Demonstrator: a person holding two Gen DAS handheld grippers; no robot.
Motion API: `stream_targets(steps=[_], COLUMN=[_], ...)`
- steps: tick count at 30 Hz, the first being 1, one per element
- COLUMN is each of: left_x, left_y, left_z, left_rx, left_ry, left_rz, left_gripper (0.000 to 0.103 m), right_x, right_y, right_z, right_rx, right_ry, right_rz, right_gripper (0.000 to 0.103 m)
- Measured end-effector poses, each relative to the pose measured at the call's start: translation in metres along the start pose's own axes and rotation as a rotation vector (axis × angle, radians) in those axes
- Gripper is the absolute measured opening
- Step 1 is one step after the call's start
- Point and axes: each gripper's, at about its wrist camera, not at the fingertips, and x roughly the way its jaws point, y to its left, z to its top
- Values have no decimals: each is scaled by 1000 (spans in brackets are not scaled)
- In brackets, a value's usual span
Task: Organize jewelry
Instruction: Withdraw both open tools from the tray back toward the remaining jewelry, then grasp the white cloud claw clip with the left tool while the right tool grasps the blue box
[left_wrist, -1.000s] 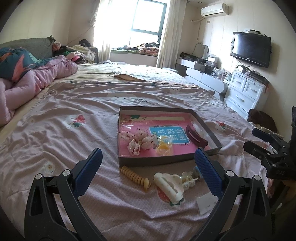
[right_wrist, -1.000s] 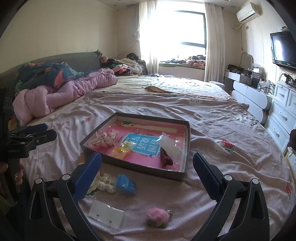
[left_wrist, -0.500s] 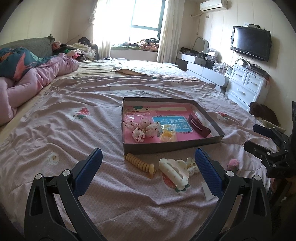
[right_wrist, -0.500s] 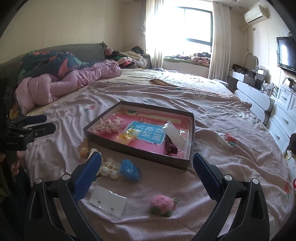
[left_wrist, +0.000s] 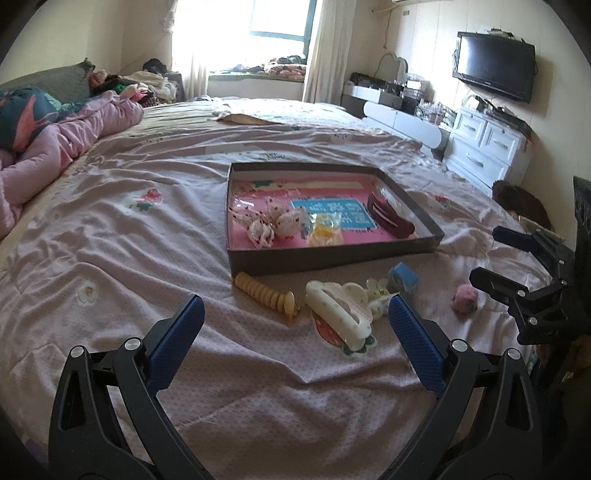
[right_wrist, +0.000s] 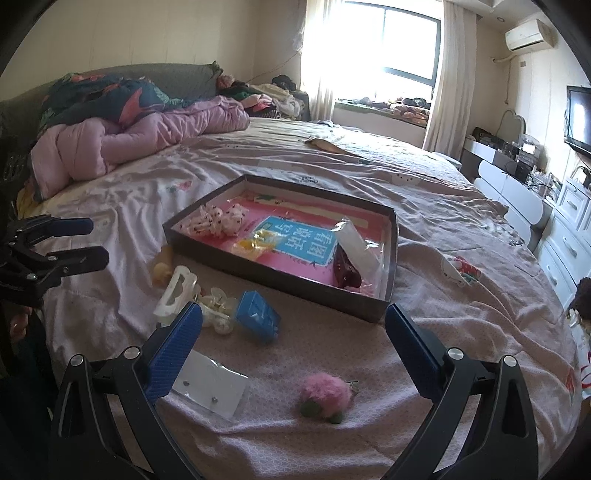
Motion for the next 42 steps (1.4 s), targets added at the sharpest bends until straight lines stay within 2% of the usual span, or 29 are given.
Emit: stream_targets(steps=[10, 18, 23, 25, 27, 32, 34, 37, 39, 40, 41, 42], left_x=[11, 25, 36, 39, 44, 53, 57, 64, 70, 73, 77, 80], left_y=[-7, -9, -14, -16, -18, -20, -22, -25, -27, -28, -30, -31], left_z=[-7, -14, -17, -17, -18, -18, -17, -15, -15, -15, -15, -16], left_rx=[19, 11, 10, 14, 17, 1, -3, -3, -7, -8, -12, -15], left_ry=[41, 99, 136, 146, 159, 186, 190, 201, 212, 219, 228, 235], left_rz=[-28, -76, -110, -117, -118, -141, -148, -154, -158, -160, -163, -167], left_gripper=[91, 83, 74, 72, 72, 70, 70, 64, 63, 61, 57, 56], right_x=[21, 43, 59, 65, 71, 86, 90, 96, 102, 105, 107, 108], right_y=[8, 17, 14, 14, 15, 17, 18, 14, 12, 10, 8, 6], right_z=[-8, -13, -11, -11, -10, -10, -9, -6, -5, -5, -6, -5], right_rx=[-48, -111, -105, -122, -126, -133, -133, -114, -101, -91, -75, -59], right_ry=[54, 104, 134, 143, 159, 201, 201, 212, 232, 242, 254, 261], right_rz=[-3, -15, -9, -17, -4, 30, 42, 78, 93, 100, 109, 121], right_gripper=[96, 96, 95, 94, 85, 83, 79, 63, 45, 40, 29, 24])
